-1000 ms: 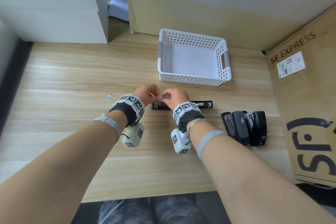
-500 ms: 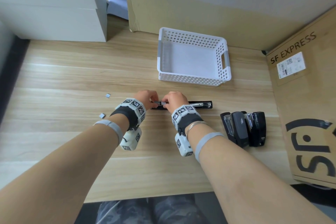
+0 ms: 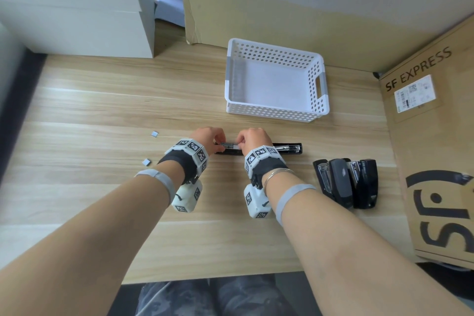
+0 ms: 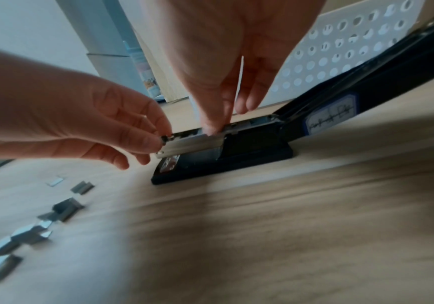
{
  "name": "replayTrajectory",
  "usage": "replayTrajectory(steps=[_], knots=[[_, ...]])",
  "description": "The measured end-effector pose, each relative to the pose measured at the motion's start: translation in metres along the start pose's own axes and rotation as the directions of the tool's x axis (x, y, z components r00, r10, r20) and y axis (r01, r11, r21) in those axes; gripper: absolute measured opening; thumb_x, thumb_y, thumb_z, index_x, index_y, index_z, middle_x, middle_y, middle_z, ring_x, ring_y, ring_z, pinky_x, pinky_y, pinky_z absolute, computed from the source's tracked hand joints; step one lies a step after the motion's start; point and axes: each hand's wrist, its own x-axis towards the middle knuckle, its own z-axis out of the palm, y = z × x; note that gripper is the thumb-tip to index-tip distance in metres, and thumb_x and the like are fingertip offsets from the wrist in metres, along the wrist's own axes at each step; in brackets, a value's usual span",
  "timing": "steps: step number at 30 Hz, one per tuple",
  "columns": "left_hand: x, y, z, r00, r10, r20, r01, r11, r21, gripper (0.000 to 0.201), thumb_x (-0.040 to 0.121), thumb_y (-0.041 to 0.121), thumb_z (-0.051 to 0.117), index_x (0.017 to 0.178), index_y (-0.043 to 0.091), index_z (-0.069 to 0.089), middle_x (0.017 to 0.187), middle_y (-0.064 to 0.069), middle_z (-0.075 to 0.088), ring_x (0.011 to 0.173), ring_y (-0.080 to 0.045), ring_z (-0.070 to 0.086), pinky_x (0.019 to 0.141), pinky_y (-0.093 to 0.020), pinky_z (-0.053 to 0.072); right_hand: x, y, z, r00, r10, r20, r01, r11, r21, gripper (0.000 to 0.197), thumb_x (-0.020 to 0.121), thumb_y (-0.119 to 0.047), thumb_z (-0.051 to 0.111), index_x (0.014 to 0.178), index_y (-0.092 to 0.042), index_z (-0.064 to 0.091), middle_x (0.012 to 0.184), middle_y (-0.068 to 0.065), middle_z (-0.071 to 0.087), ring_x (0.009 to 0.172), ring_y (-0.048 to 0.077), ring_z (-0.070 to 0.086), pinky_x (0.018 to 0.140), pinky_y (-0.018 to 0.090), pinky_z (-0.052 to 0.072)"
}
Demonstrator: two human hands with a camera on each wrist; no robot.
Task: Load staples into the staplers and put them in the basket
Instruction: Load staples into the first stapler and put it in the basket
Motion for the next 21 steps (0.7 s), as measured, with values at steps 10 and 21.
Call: replayTrajectory(steps=[10, 21], knots=[[-0.019, -0.031, -0.034, 0.998, -0.064, -0.029, 0.066, 0.994, 0.093, 0.035, 0.081, -0.005, 0.058, 0.112, 0.01, 0.057, 0.117, -0.008, 0.062, 0.097, -0.022, 0.057, 0.084, -0.028, 0.047, -0.007, 0.0, -0.005, 0.995, -0.04, -0.09, 0.037, 0.999, -0.039, 0.027, 0.092, -0.006, 0.05, 0.106, -0.019, 0.069, 0.11, 0.003, 0.067, 0.121, 0.02, 0.048, 0.089, 0.03, 0.046], [-0.034, -0.071, -0.029, 0.985, -0.157, -0.067, 0.169, 0.957, 0.235, 0.021, 0.084, 0.006, 0.055, 0.103, 0.013, 0.062, 0.109, -0.013, 0.057, 0.1, -0.034, 0.057, 0.081, -0.036, 0.048, -0.009, -0.012, 0.006, 0.988, -0.092, -0.12, 0.09, 0.996, -0.02, 0.034, 0.09, 0.002, 0.044, 0.101, -0.018, 0.069, 0.11, -0.002, 0.068, 0.123, 0.019, 0.046, 0.092, 0.03, 0.045]])
